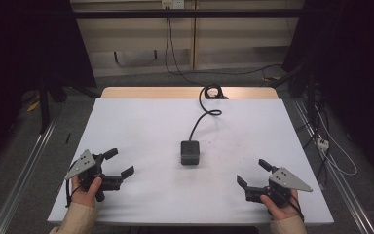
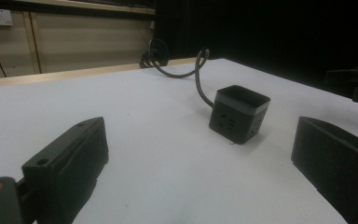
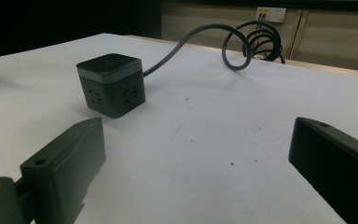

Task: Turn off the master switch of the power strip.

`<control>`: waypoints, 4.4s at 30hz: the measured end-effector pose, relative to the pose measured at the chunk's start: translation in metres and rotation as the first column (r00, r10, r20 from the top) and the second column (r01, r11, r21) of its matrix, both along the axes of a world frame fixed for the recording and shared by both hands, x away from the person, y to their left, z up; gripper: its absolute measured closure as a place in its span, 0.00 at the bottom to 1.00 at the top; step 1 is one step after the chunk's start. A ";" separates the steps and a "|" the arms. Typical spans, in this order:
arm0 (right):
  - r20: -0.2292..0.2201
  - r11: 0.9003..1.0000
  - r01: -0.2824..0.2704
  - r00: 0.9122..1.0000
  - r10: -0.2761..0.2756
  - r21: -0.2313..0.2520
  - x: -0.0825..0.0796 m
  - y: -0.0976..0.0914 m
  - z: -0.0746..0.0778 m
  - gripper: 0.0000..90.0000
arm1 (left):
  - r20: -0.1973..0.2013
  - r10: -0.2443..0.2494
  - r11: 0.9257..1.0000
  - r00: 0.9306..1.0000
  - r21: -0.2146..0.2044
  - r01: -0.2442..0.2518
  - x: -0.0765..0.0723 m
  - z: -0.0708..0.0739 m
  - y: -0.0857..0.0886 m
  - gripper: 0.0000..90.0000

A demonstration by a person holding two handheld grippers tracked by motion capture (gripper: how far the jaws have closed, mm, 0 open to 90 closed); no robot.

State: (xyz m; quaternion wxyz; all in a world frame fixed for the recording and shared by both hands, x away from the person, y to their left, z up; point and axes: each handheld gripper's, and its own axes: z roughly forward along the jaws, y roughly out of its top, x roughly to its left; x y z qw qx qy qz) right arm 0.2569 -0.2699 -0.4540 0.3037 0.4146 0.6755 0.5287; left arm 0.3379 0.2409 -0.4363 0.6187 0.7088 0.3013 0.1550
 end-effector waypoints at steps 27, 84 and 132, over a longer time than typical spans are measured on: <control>0.012 1.000 -0.011 1.000 0.011 -0.001 0.001 0.001 0.003 0.04 | -0.046 -0.076 0.997 0.996 0.006 0.077 0.011 0.012 -0.038 0.02; 0.026 1.000 -0.018 1.000 0.018 -0.001 0.001 -0.001 0.005 0.05 | -0.071 -0.177 0.982 0.982 0.049 0.181 0.036 0.015 -0.101 0.08; 0.028 1.000 -0.030 0.999 0.030 -0.007 0.000 -0.001 0.006 0.05 | -0.063 -0.282 0.954 0.957 0.091 0.287 0.051 0.012 -0.135 0.46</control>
